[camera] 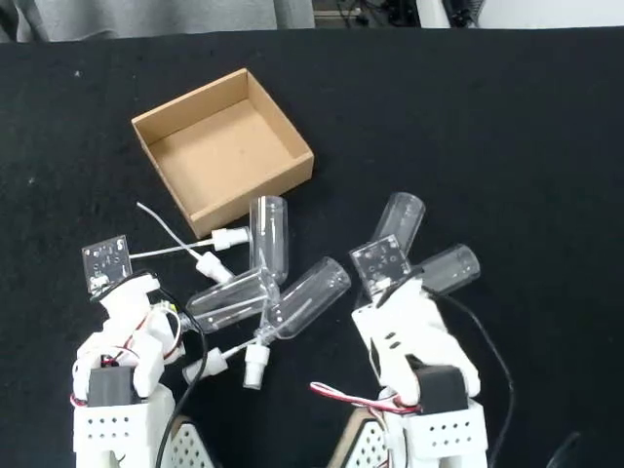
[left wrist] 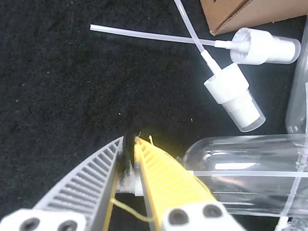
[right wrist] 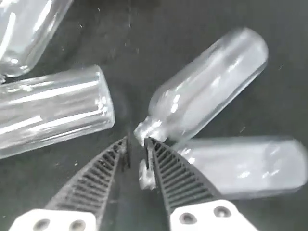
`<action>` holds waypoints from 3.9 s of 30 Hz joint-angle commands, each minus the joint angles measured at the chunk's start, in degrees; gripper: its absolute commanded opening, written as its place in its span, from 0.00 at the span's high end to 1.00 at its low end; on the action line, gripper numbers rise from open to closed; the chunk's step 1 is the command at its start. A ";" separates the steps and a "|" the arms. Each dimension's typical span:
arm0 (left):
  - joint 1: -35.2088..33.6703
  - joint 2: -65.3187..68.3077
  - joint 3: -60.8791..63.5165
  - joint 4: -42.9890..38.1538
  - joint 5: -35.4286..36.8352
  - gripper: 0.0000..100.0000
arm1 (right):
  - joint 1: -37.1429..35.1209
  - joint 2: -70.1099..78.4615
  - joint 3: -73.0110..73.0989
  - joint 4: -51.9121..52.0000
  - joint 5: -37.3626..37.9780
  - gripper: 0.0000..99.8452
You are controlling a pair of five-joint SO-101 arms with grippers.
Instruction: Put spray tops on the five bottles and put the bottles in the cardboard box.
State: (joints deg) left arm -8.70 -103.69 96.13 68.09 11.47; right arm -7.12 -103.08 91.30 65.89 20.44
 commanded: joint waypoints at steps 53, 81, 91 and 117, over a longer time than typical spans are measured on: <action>0.22 -0.88 1.27 0.18 -0.53 0.97 | 17.32 46.11 -45.93 22.86 53.45 0.74; 0.22 -0.88 1.27 0.18 -0.53 0.97 | 7.91 67.03 -41.36 10.73 54.33 0.65; 0.22 -0.88 1.27 0.18 -0.53 0.97 | 8.26 73.19 -39.69 5.80 56.26 0.65; 0.22 -0.88 1.27 0.18 -0.53 0.97 | 8.26 74.95 -33.19 -4.84 43.43 0.65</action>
State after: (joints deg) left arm -8.70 -103.69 96.13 68.09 11.47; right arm 1.76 -27.91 58.24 62.11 67.74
